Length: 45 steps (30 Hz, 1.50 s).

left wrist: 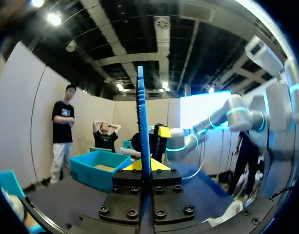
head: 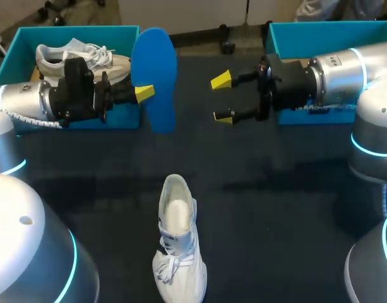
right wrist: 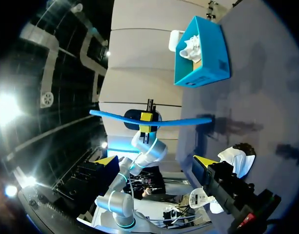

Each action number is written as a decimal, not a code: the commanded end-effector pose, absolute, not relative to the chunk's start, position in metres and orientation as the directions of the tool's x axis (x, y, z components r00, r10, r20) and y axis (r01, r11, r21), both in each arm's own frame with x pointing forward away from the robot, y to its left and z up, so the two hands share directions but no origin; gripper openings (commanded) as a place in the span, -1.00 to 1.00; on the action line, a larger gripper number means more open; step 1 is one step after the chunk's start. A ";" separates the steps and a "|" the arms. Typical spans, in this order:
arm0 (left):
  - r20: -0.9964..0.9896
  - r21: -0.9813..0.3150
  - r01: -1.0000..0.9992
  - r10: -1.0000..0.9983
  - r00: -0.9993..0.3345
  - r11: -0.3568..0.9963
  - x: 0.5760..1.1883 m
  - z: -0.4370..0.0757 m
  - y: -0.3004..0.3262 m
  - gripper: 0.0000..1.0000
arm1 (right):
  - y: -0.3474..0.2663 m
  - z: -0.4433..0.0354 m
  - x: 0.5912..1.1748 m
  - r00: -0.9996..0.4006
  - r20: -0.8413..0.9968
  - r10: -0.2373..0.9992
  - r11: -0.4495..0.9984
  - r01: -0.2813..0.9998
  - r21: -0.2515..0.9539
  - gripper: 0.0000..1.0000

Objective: Take the shoe out of the shoebox, open the shoe tongue, remove and reinsert the insole, then place the shoe into the shoebox

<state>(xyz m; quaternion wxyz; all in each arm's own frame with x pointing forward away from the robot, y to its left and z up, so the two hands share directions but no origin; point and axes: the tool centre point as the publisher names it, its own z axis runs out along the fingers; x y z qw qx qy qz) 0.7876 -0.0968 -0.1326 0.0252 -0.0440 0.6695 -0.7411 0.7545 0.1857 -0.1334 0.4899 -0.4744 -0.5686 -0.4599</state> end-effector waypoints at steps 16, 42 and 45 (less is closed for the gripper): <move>-0.892 -0.452 0.890 0.027 -0.452 -0.063 0.798 -0.132 -0.097 -1.00 | 0.187 -0.134 0.755 -0.070 0.993 0.090 0.126 0.990 0.058 1.00; -0.913 -0.407 0.911 0.031 -0.406 -0.063 0.796 -0.137 -0.099 -1.00 | 0.187 -0.134 0.755 -0.070 0.993 0.090 0.126 0.990 0.058 1.00; -0.928 -0.372 0.927 0.029 -0.370 -0.053 0.795 -0.138 -0.098 -1.00 | 0.187 -0.134 0.755 -0.070 0.993 0.090 0.126 0.990 0.058 1.00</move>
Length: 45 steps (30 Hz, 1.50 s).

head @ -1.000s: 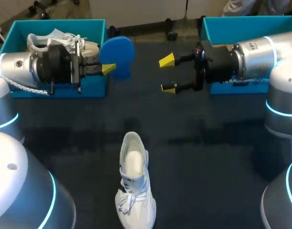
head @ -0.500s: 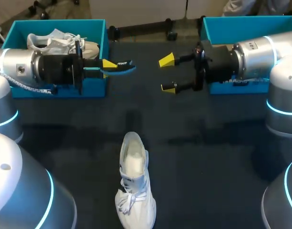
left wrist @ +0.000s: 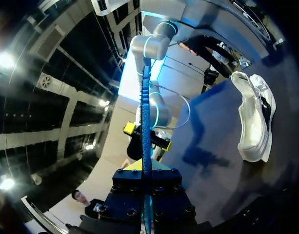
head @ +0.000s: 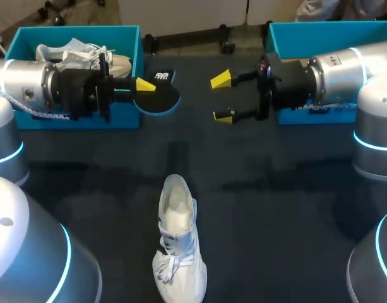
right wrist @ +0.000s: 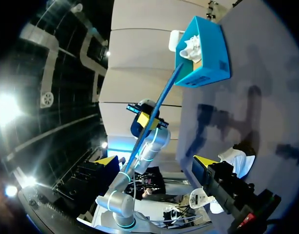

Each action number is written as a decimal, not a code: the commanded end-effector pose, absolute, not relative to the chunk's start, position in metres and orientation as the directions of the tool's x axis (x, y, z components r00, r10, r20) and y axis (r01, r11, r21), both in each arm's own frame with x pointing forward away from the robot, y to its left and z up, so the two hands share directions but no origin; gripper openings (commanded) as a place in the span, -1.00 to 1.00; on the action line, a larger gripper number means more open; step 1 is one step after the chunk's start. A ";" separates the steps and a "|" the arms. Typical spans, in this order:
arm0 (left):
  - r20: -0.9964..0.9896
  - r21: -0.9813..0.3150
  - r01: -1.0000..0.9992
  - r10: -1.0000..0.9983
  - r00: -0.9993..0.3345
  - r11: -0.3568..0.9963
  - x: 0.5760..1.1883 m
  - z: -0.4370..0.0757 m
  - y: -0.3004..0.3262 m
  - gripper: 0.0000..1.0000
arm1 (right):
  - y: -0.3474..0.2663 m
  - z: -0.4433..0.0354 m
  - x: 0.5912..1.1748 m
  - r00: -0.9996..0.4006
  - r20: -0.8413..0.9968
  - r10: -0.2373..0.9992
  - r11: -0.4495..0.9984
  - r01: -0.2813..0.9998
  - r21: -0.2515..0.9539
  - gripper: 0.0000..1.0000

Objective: Take the shoe out of the shoebox, open the shoe tongue, remove and reinsert the insole, then place the shoe into the shoebox

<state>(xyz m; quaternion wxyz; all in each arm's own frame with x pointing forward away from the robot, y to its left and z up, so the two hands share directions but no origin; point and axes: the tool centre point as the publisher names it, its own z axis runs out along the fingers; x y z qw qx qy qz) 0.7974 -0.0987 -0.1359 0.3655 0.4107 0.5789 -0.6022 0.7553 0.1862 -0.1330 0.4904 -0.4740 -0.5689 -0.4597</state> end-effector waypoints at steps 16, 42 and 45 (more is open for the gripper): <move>-0.991 -0.117 0.991 0.071 -0.113 -0.060 0.796 -0.140 -0.100 -1.00 | 0.187 -0.134 0.755 -0.070 0.993 0.090 0.126 0.990 0.058 1.00; -0.998 -0.050 0.996 0.029 -0.048 -0.071 0.790 -0.141 -0.096 -1.00 | 0.190 -0.134 0.755 -0.093 0.992 0.085 0.129 0.988 0.082 1.00; -0.999 -0.039 0.998 0.030 -0.037 -0.058 0.789 -0.142 -0.095 -1.00 | 0.198 -0.135 0.754 -0.102 0.989 0.106 0.161 0.983 0.084 1.00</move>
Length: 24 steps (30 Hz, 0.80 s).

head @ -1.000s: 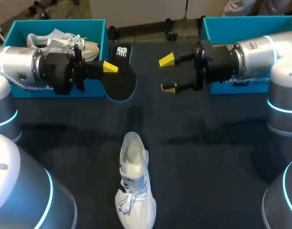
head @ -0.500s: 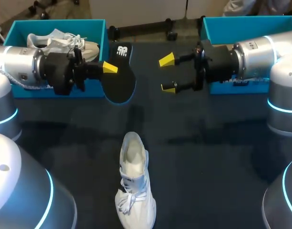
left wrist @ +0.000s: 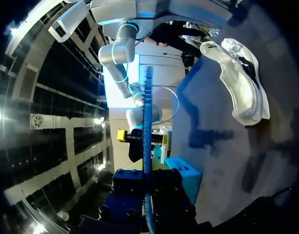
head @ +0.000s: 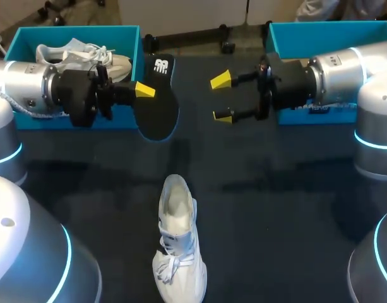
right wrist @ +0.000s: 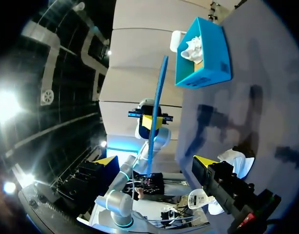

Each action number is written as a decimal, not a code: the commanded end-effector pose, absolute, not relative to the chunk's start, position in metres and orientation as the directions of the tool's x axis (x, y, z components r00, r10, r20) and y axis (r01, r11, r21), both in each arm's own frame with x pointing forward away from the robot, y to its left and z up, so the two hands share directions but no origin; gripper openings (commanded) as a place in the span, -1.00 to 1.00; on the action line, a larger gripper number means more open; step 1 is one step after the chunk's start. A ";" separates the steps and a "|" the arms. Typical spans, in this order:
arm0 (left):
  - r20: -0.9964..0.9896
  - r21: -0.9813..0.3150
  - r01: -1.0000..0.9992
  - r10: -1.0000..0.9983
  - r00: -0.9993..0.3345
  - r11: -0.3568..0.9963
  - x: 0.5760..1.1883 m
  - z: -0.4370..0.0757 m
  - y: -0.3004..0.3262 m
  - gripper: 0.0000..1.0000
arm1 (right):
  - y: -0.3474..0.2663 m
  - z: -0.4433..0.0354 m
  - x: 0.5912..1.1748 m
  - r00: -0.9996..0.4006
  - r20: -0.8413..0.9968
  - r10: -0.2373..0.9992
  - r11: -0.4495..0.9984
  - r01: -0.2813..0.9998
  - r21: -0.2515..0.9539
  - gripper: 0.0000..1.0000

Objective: Take the shoe out of the shoebox, open the shoe tongue, remove and reinsert the insole, then place the shoe into the shoebox

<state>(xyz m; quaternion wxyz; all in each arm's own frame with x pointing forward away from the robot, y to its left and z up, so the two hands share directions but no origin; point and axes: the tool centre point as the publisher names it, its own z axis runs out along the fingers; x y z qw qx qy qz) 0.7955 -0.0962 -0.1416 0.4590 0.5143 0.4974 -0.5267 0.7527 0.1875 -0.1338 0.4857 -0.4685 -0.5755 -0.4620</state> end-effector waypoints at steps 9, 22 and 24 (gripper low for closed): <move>-0.999 0.006 0.999 0.039 0.008 -0.041 0.789 -0.143 -0.096 -1.00 | 0.211 -0.136 0.748 -0.166 0.980 0.105 0.169 0.975 0.147 1.00; -0.999 0.006 0.999 0.033 0.008 -0.054 0.790 -0.141 -0.099 -1.00 | 0.219 -0.135 0.744 -0.219 0.970 0.103 0.187 0.962 0.197 1.00; -0.999 0.006 0.999 0.033 0.008 -0.054 0.790 -0.141 -0.099 -1.00 | 0.219 -0.135 0.744 -0.219 0.970 0.103 0.187 0.962 0.197 1.00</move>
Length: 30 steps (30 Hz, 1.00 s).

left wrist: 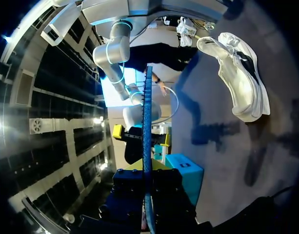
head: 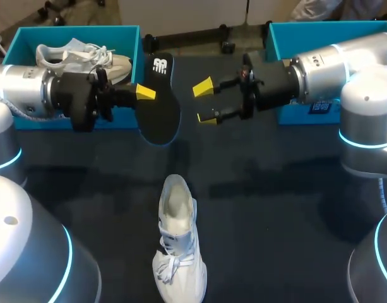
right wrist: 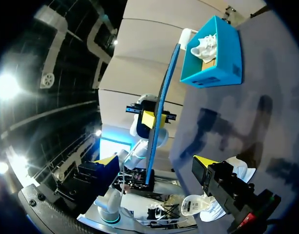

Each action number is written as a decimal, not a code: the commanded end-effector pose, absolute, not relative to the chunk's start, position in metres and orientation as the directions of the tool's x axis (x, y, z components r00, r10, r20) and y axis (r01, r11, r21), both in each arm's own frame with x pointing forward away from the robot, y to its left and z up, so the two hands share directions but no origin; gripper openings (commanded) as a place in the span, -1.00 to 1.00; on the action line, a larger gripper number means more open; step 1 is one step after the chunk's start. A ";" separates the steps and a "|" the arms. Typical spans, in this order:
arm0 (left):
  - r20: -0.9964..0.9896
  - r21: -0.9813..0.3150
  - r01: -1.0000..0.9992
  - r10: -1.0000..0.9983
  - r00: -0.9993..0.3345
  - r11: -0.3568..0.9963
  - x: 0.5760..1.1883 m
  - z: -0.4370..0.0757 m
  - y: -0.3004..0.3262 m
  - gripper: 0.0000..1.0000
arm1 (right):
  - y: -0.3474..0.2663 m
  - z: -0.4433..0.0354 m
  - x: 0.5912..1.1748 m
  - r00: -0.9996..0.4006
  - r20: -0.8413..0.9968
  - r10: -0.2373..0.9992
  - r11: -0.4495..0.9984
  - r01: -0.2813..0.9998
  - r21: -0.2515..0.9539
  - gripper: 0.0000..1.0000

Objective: Take the shoe out of the shoebox, open the shoe tongue, remove and reinsert the insole, then place the shoe into the shoebox

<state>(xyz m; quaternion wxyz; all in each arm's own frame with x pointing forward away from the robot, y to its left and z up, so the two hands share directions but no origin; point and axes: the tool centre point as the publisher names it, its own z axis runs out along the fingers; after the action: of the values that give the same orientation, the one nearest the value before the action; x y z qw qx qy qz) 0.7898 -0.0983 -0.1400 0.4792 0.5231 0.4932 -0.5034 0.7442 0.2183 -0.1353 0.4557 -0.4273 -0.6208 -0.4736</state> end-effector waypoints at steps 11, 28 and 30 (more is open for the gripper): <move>-0.999 0.025 0.999 0.046 0.027 -0.034 0.788 -0.144 -0.103 -1.00 | 0.230 -0.137 0.741 -0.242 0.960 0.142 0.167 0.961 0.218 1.00; -0.995 0.096 0.995 0.037 0.096 -0.003 0.792 -0.148 -0.105 -1.00 | 0.247 -0.148 0.750 -0.244 0.962 0.127 0.157 0.962 0.223 1.00; -0.993 0.110 0.994 0.046 0.109 0.007 0.793 -0.148 -0.108 -1.00 | 0.250 -0.149 0.752 -0.244 0.961 0.128 0.160 0.962 0.222 1.00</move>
<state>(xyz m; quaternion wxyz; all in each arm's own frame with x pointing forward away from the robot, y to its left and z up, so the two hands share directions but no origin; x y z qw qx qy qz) 0.7960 -0.1036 -0.1475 0.5126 0.5363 0.4818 -0.4664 0.7480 0.2410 -0.1468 0.4333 -0.4358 -0.6246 -0.4819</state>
